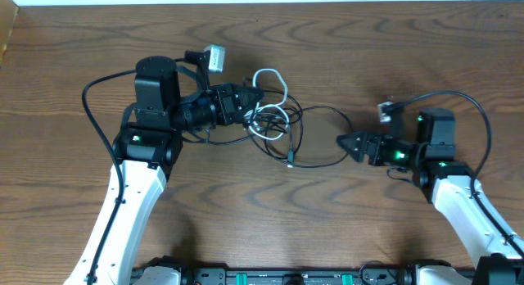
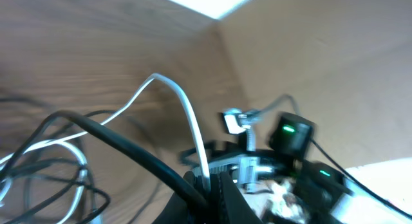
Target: Untangle cables
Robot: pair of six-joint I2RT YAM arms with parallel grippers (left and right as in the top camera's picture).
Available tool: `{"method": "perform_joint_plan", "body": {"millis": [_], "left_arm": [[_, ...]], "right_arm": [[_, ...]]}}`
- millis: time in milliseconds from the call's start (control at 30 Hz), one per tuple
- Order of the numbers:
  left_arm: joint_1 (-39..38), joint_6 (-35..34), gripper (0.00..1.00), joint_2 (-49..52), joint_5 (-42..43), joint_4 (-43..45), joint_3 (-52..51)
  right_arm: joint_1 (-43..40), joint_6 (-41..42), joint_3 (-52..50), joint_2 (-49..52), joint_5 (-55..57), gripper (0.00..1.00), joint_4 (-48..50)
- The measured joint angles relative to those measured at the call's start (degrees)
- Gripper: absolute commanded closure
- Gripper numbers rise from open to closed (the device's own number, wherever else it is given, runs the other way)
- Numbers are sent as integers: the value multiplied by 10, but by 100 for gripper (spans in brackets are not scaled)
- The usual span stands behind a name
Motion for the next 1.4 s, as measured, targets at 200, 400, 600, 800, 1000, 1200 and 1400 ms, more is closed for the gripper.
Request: {"method": "perform_joint_plan", "body": {"millis": [200,400,600,800,1000,1200,1400], "left_arm": [[-1,-30,92,0,107,42,0],[-1,-44,92,0,162,42,0],[-1,-47,92,0,184,42,0],[-1,-47,92,0,187,42,0],[-1,-47,92,0,187,42,0],[-1,-47,92,0,189,42,0],[-1,-47,92,0,189,42,0]], "right_arm": [[78,-56,0,0,-18,17,92],[141,-33,0,0,81,12,150],[186,-13,0,0,147,18,184],[226,-7,0,14,216,30,166],[232,0,0,74,249,41,200],[232,38,0,113,257,57,270],[240,63,0,115,273,57,278]]}}
